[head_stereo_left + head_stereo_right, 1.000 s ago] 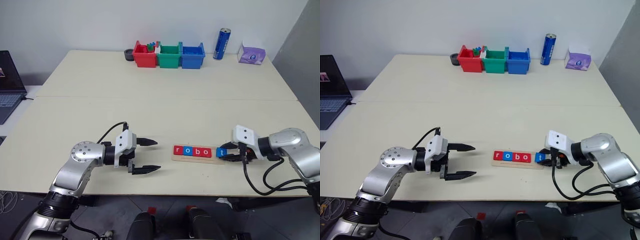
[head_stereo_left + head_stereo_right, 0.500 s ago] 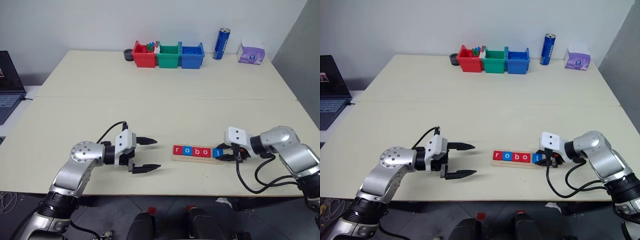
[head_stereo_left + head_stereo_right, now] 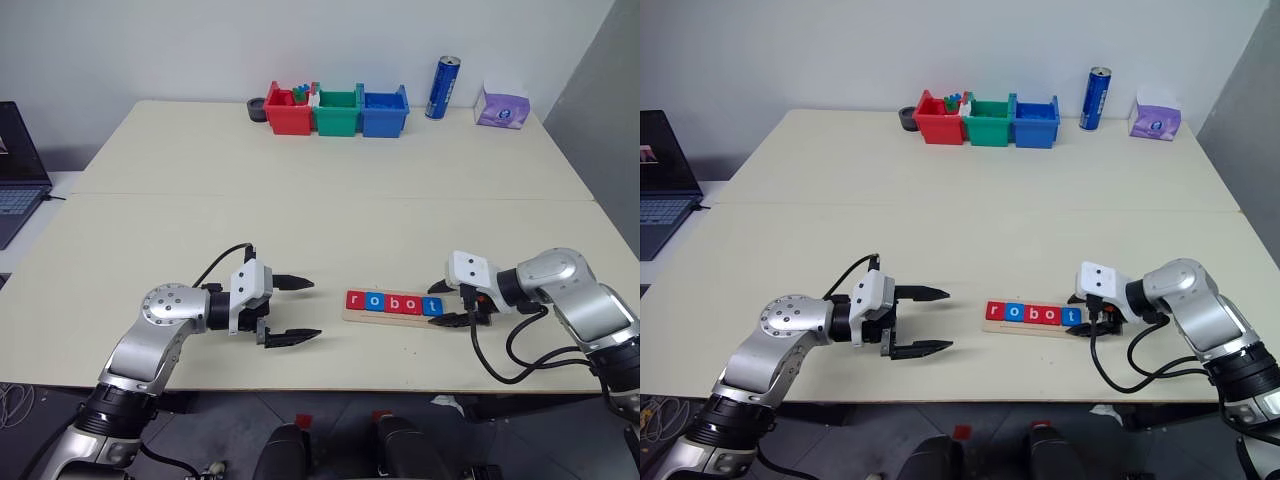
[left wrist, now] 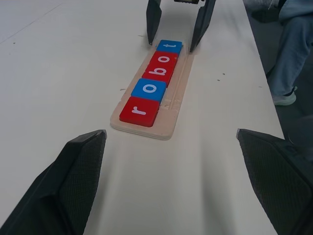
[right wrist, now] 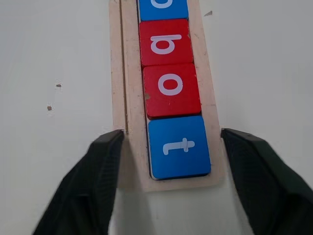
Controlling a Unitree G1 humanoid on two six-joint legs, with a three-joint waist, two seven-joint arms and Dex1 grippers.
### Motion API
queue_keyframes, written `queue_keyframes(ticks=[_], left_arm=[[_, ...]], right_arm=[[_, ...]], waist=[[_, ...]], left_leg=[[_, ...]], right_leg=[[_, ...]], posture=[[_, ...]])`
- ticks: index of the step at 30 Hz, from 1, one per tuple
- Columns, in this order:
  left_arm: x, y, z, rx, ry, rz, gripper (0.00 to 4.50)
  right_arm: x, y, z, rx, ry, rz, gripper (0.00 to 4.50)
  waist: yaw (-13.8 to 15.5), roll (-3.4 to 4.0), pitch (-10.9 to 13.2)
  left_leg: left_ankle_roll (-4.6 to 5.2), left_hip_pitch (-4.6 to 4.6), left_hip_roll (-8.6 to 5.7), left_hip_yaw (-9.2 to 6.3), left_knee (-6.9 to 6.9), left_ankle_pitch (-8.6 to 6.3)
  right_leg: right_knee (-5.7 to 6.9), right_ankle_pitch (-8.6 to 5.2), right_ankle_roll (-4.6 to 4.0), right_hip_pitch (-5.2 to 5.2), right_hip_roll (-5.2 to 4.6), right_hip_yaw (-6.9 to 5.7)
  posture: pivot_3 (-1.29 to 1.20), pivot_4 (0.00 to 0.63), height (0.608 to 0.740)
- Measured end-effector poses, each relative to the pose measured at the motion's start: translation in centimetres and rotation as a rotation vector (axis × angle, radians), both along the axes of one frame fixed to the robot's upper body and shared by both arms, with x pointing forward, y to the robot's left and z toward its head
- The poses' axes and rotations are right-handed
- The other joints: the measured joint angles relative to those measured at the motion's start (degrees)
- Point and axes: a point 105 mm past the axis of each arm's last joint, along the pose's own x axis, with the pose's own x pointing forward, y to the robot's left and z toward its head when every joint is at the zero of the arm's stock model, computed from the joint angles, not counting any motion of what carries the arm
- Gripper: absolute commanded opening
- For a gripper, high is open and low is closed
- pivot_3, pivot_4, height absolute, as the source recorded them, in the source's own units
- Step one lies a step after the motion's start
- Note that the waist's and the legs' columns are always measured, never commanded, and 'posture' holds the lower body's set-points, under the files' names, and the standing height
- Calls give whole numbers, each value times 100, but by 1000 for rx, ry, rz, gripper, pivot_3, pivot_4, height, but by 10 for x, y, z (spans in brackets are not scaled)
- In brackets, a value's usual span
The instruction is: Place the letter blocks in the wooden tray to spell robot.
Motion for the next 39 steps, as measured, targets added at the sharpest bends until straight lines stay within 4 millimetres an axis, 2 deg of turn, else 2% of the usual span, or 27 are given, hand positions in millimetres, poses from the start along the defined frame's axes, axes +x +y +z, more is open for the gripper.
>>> queue_keyframes(ticks=[1, 7, 10, 13, 16, 21, 27, 39], left_arm=[[0, 0, 0, 0, 0, 0, 4500], [0, 0, 1, 0, -3, 3, 4500], [-2, 0, 0, 3, -5, 9, 4500], [-4, 1, -1, 5, -3, 12, 4500], [-5, 3, -2, 10, 1, 15, 4500], [-5, 4, -2, 10, -1, 11, 4500], [-4, 7, -6, 11, 4, 11, 4500], [-4, 7, -6, 19, -9, 10, 4500]], right_arm=[[1, 0, 1, 2, 0, -3, 4490], [2, 2, 20, 51, -27, -26, 4490], [-5, -9, 24, 21, -47, -44, 4490], [-13, -20, 12, -18, -40, -70, 3602], [-17, -26, 2, -47, -33, -86, 2518], [-14, -29, 1, -79, -84, -96, 732], [-15, -26, -4, -90, -73, -82, 732], [-9, -14, 2, -82, -94, -42, 732]], waist=[[0, 0, 0], [1, 0, 0], [15, 0, 0], [15, 0, 0], [11, 0, 0], [-11, 0, 0], [-2, 0, 0], [-1, 0, 0]], left_leg=[[0, 0, 0, 0, 0, 0], [0, -1, 0, -3, 0, 0], [0, -3, -1, -3, 0, 0], [0, -4, -1, -2, 0, 0], [0, -2, -1, 0, 0, 0], [0, 4, 2, 3, 0, 0], [0, 1, 0, 3, 0, 0], [0, 2, 1, 3, 0, 0]], right_leg=[[0, 0, 0, 0, 0, 0], [0, 0, 0, 0, 0, -1], [-2, 0, 0, 1, -3, -8], [-1, 0, 0, 1, -3, -8], [0, -1, 1, 0, -3, -5], [1, -3, 5, 1, 2, 1], [0, -1, 1, 1, 0, 0], [0, 0, 1, 1, 0, -1]], posture=[[0, 150, 740], [0, 150, 740], [0, 150, 740], [0, 150, 740], [0, 150, 740], [0, 150, 740], [0, 150, 740], [0, 150, 740]])
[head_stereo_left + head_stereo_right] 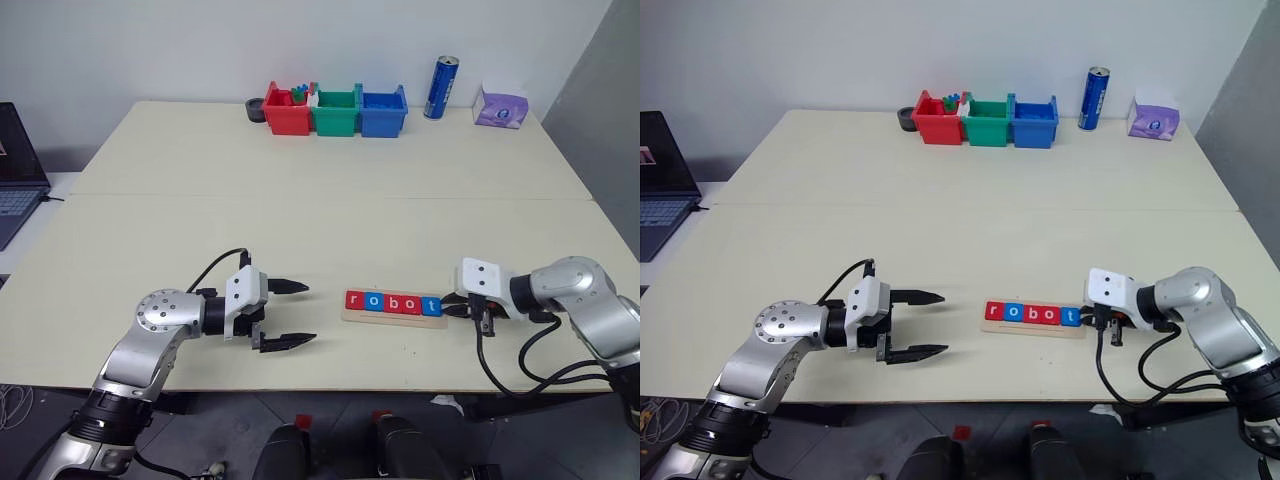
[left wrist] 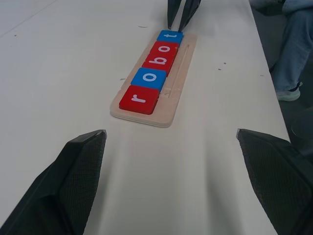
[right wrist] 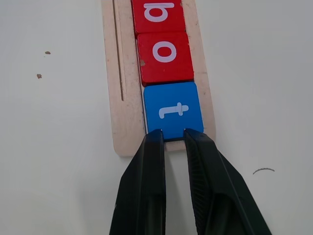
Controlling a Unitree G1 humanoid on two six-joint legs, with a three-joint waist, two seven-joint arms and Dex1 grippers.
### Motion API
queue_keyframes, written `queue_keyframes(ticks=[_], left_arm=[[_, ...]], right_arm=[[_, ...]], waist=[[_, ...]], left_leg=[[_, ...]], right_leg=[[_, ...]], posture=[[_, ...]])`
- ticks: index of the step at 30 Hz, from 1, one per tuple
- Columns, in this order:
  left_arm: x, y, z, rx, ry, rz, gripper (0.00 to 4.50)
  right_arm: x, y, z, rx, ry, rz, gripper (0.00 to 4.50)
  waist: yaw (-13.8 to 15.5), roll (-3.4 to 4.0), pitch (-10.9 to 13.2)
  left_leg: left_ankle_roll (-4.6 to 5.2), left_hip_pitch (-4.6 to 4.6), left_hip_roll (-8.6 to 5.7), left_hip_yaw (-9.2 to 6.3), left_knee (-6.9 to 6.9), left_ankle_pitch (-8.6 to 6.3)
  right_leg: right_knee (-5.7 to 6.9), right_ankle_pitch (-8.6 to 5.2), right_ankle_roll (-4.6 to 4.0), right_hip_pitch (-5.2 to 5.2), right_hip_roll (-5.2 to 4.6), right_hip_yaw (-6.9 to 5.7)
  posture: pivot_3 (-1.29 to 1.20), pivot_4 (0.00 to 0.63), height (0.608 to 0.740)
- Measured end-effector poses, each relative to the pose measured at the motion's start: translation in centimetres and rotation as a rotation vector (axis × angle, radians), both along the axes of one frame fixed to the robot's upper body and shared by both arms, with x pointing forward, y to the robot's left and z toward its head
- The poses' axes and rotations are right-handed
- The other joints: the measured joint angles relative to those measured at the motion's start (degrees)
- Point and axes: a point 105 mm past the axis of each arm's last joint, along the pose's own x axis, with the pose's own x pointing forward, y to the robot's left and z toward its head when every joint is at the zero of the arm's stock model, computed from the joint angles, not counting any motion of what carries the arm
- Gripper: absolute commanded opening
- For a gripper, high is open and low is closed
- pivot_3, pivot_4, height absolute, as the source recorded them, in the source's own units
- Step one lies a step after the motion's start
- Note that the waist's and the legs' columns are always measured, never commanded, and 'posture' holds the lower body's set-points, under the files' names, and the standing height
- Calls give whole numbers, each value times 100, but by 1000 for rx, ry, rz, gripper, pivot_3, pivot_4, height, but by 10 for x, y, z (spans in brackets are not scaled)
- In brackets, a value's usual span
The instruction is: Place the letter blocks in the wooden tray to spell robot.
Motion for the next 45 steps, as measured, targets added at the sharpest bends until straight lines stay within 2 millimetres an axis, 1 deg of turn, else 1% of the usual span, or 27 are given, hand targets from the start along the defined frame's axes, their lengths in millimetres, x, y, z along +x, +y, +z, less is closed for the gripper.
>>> queue_keyframes(ticks=[6, 9, 23, 29, 40, 43, 45], left_arm=[[0, -1, 0, -3, 0, 0, 4500], [0, -1, 0, -3, 1, 1, 4500], [0, -1, -1, -6, 5, 0, 4500], [0, -2, 0, -10, 3, 0, 4500], [1, -2, 1, -10, -4, 2, 4500], [2, -1, 0, -11, 2, 14, 4500], [5, 1, 0, -13, 11, 34, 4500]], right_arm=[[2, 6, 0, 23, -1, 9, 732], [3, 6, 0, 22, 0, 7, 732], [2, -10, 2, -31, 7, -7, 732], [3, -1, -2, -1, 2, 1, 732], [4, -1, 0, 1, 0, 3, 732], [2, -12, 9, -5, 9, -4, 1337], [0, -17, 17, 13, 16, -12, 2009]], waist=[[-1, 0, 0], [-1, 0, 0], [-1, 0, 0], [0, 0, 0], [1, 0, 0], [3, 0, 0], [4, 0, 0]], left_leg=[[0, 0, 0, 0, 0, 0], [0, 0, 0, -1, 0, 0], [0, 0, 0, 0, 0, 0], [0, 0, 0, 0, 0, 0], [0, 0, -1, -1, 0, 0], [0, -1, -1, -1, 0, 0], [0, 0, -1, -2, 1, 0]], right_leg=[[1, 0, 0, 0, 0, 0], [1, 0, 0, 0, 0, 0], [1, 0, -1, 0, 0, 0], [1, 0, -1, 0, 0, 0], [1, 0, -1, 0, 0, 0], [1, 0, -1, 0, -1, 0], [1, 1, -1, 0, -2, -1]], posture=[[0, 150, 740], [0, 150, 740], [0, 150, 740], [0, 150, 740], [0, 150, 740], [0, 150, 740], [0, 150, 740]])
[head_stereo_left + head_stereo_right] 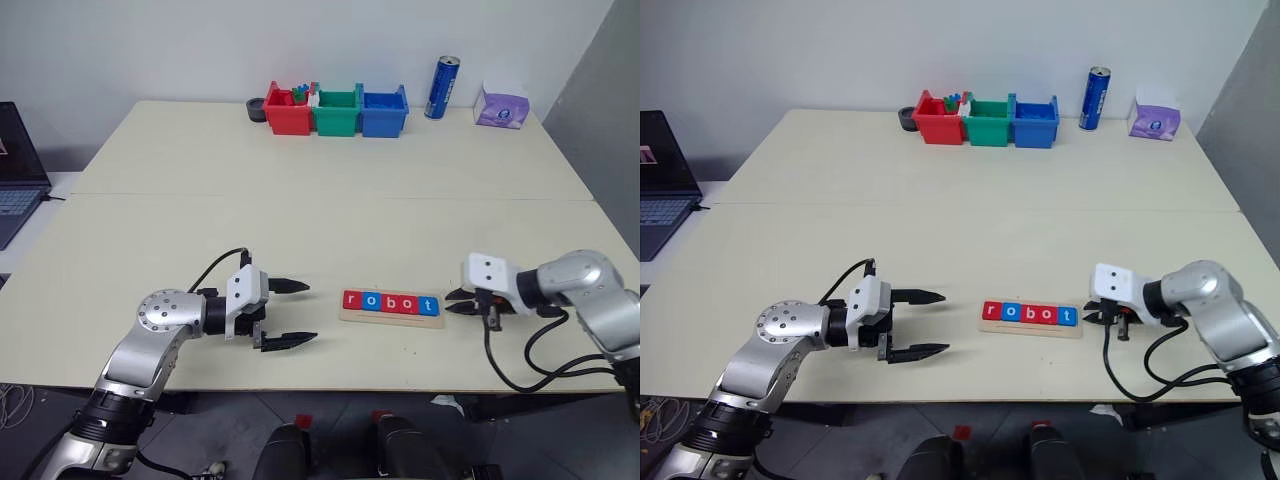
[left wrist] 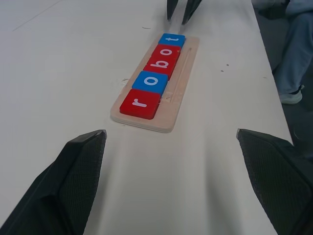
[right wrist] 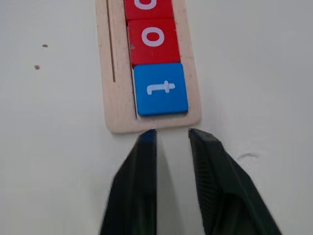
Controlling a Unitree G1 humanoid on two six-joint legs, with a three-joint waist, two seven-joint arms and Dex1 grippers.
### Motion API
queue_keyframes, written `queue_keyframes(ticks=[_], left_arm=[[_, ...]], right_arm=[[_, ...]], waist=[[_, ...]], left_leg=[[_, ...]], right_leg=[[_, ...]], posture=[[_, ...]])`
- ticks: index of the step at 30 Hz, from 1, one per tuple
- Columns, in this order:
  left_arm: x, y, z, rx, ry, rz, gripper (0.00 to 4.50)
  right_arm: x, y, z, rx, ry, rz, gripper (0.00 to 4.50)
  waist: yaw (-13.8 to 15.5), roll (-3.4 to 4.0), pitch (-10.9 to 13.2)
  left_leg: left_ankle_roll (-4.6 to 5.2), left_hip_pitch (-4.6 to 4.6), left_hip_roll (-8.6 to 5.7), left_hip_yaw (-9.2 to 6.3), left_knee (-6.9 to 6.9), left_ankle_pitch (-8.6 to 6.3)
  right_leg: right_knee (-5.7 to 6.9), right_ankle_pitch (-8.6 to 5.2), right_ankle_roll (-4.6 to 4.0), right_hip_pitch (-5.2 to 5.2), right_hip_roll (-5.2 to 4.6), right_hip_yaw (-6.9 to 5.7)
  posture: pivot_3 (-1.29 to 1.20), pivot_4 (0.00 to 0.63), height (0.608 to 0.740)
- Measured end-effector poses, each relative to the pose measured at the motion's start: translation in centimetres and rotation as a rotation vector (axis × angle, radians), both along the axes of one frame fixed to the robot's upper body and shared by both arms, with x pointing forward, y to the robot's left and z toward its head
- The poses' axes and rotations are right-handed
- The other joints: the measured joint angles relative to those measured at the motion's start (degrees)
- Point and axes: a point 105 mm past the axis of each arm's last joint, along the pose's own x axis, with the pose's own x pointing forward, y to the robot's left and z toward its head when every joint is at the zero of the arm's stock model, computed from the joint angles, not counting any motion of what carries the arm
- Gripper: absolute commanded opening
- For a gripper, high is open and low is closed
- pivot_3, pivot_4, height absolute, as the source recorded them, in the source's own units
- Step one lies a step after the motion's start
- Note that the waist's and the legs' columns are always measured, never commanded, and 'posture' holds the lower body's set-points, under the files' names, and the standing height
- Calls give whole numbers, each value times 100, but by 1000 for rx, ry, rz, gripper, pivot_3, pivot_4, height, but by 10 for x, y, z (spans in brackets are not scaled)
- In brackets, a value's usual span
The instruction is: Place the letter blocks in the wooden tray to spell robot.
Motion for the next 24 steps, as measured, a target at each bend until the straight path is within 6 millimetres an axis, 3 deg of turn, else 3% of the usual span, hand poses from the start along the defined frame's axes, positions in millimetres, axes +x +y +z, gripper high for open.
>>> queue_keyframes(ticks=[7, 17, 24], left_arm=[[3, 8, 4, 25, 68, -2, 4500], [10, 6, 26, -4, 54, -22, 4500], [6, -1, 36, -14, 21, -72, 4500]], right_arm=[[-14, 3, 23, 172, 92, -1, 4464], [-19, 2, 48, 307, 108, -36, 4464], [-23, 2, 44, 322, 131, -30, 4464]], waist=[[-9, 0, 0], [-4, 0, 0], [1, 0, 0]], left_leg=[[0, 0, 2, 0, -1, 0], [0, -2, 1, 1, 0, 0], [0, -4, -1, 3, 1, 0]], right_leg=[[2, 0, 0, 0, 2, -4], [0, 0, 1, 1, 2, -5], [0, -1, 2, 1, 1, -4]], posture=[[0, 150, 740], [0, 150, 740], [0, 150, 740]])
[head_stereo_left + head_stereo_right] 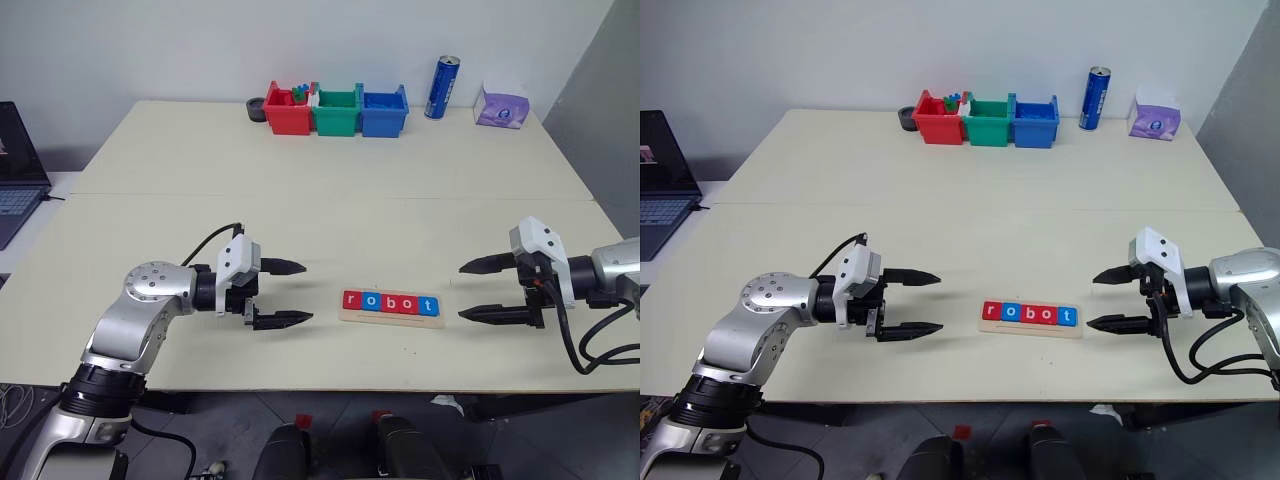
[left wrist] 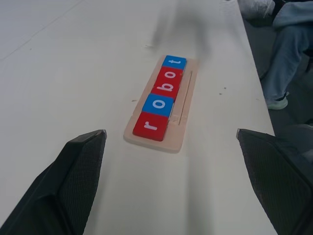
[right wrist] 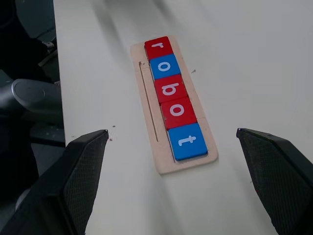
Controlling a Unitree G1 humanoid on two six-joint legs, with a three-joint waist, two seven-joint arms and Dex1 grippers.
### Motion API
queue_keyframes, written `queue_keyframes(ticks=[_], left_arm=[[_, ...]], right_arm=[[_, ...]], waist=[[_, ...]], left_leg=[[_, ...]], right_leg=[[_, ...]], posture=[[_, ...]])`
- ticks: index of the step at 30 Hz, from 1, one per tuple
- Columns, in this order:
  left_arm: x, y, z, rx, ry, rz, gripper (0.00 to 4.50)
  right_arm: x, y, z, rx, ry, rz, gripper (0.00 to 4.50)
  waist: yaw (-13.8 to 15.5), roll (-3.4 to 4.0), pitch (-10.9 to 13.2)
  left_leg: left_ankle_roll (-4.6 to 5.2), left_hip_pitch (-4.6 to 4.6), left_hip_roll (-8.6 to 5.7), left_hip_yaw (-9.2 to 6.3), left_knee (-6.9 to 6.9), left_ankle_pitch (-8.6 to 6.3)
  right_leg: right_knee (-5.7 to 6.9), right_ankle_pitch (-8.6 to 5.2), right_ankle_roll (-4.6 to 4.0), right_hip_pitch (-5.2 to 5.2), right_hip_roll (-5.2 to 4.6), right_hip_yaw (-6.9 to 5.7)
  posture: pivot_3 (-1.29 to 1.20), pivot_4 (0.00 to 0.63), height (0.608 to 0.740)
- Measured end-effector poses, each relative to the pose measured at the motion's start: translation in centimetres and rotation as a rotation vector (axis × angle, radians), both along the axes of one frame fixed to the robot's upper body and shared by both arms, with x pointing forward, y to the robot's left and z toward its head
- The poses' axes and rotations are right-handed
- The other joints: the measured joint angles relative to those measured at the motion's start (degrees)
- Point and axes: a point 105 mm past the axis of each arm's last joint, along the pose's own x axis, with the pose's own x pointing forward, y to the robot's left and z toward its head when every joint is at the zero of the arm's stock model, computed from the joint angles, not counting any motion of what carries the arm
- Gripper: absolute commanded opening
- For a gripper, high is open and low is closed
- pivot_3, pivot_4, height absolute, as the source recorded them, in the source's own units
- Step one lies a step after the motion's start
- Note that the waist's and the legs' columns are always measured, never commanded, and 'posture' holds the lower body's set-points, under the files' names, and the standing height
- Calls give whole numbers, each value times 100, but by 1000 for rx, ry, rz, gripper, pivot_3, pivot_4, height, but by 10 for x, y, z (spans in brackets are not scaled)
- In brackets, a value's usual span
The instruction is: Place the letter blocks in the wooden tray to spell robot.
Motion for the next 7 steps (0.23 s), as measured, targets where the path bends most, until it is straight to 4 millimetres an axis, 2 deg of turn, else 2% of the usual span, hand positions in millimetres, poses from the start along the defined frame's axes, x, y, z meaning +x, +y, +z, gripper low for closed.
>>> queue_keyframes(ticks=[7], left_arm=[[2, -6, 9, -15, -51, -18, 4500]], right_arm=[[0, -1, 2, -6, -19, 3, 4464]], waist=[[-2, 0, 0]], left_leg=[[0, 0, 0, 1, 0, 0]], right_leg=[[0, 0, 0, 0, 0, 0]], posture=[[0, 150, 740]])
